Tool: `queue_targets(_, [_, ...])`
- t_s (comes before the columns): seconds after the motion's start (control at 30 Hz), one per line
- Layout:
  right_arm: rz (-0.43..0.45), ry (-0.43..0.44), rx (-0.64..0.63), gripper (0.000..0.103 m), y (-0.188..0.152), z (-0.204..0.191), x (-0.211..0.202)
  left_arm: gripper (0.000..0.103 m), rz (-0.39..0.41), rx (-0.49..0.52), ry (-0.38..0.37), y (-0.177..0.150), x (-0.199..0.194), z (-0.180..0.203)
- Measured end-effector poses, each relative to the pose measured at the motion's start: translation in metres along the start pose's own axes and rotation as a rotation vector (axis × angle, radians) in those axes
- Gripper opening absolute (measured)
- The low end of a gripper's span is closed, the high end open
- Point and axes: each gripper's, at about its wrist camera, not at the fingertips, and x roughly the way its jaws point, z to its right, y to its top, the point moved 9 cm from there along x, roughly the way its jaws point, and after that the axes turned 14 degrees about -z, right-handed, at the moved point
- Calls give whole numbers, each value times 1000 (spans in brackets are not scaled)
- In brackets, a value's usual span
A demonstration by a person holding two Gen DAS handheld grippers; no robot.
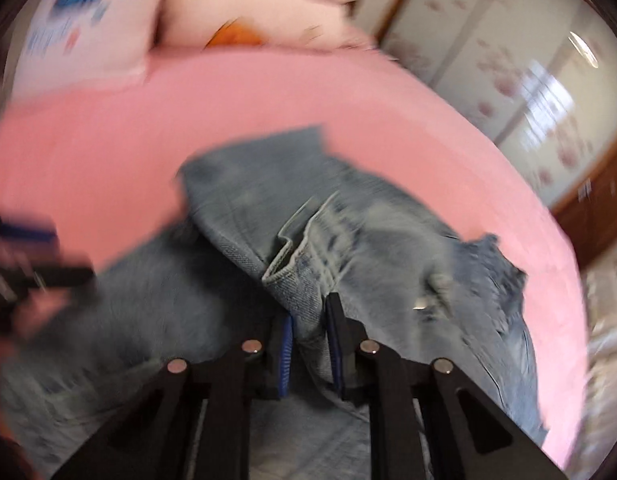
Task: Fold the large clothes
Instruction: 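Fold the gripped sleeve across the jacket front with the left tool, then grasp the buttoned sleeve cuff with the right tool and lift it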
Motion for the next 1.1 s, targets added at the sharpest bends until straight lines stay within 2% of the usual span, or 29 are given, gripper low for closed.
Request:
queue_targets(0.1, [86,-5,157,14,-1,56,-39,70,7,29,-7,-1,0,15])
queue_targets(0.17, [119,17,296,14,-19,98,-61,70,10,59,-11,-3,1,27])
queue_targets(0.23, [114,51,398,14,-47,126,-67,70,6,85,-3,-5,3,36])
queue_targets(0.27, [99,55,423,14,-60,133,-65,70,2,97,3,-6,6,39])
queue_targets(0.37, [-16,84,510,14,-112,147,-35,70,-18,123,14,-8,14,51])
queue_targets(0.47, [-128,207,599,14,-148,145,-5,70,-37,142,23,-10,21,59])
queue_targets(0.53, [-150,267,619,15,-161,139,3,70,-38,162,34,-12,22,63])
queue_targets(0.6, [-142,282,620,16,-162,139,6,70,-27,187,58,-11,21,64])
queue_targets(0.67, [-127,309,632,33,-159,144,9,70,-11,206,89,-7,20,61])
queue_targets(0.73, [-112,328,658,42,-154,159,20,70,8,215,132,0,19,57])
queue_targets(0.8, [-121,370,686,42,-151,167,32,70,13,210,162,7,21,51])
queue_targets(1.0, [-188,474,752,43,-151,178,81,70,-8,177,180,26,37,41])
queue_targets(1.1, [-153,532,761,45,-146,176,85,70,-26,168,177,30,47,40])
